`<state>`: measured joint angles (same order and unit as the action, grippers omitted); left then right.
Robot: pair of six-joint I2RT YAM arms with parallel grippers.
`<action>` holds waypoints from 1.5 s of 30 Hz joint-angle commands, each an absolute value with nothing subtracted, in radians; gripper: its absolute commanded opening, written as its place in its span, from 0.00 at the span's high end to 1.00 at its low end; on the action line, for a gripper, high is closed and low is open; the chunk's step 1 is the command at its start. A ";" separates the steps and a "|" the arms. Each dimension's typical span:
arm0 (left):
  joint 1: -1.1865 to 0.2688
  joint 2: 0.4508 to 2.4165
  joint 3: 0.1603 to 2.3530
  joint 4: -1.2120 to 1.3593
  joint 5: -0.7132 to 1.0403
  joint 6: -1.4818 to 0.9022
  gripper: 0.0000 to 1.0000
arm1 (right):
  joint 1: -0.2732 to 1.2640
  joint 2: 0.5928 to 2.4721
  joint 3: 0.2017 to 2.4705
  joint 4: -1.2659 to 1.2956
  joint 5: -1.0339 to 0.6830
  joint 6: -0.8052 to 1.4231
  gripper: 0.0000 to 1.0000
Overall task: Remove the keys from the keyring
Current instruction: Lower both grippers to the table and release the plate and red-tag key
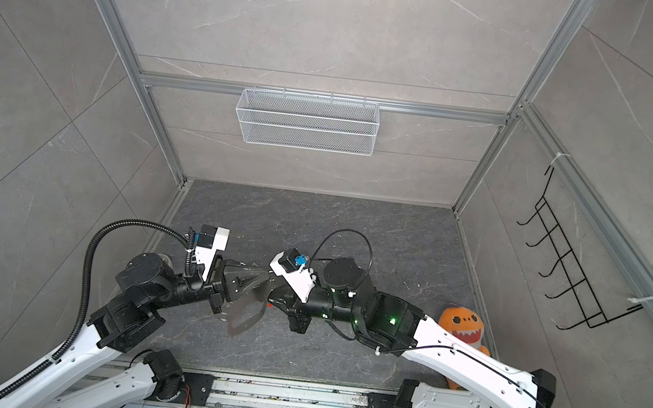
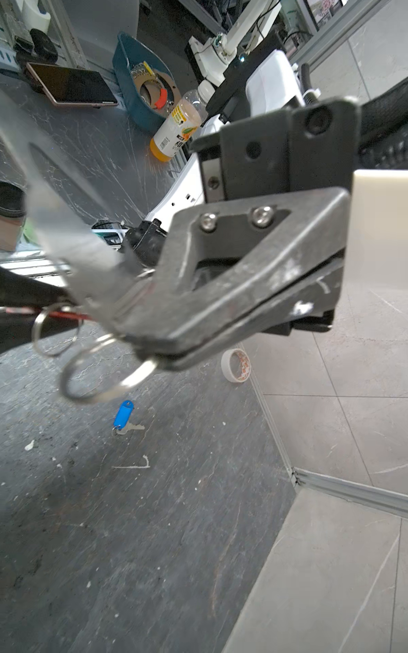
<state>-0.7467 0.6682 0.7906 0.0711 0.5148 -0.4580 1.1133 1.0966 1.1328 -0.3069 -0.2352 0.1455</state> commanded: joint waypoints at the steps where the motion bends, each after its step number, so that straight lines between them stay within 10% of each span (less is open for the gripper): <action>1: -0.749 0.647 0.834 -0.015 0.411 -0.370 1.00 | 1.123 1.027 1.091 -0.376 -0.144 0.177 1.00; 10: -0.749 0.682 0.751 -0.003 0.325 -0.378 1.00 | 1.063 0.919 0.956 -0.524 0.188 0.278 1.00; 24: -0.749 0.921 0.683 0.033 0.299 -0.471 1.00 | 0.755 1.197 0.667 -0.321 -0.219 0.484 1.00; 28: -0.750 0.993 0.655 0.054 0.294 -0.505 1.00 | 0.731 1.265 0.645 -0.291 -0.206 0.515 0.89; 33: -0.750 1.082 0.631 0.083 0.279 -0.538 1.00 | 0.716 1.244 0.647 -0.272 -0.152 0.522 0.29; 45: -0.731 1.392 0.728 0.109 0.200 -0.552 1.00 | 0.715 0.990 0.720 -0.372 -0.032 0.438 0.21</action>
<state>-0.7444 1.3468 0.6865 0.0940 0.2379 -0.5396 0.7185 1.0370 0.6907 -0.3286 -0.0822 0.4717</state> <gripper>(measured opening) 0.045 0.786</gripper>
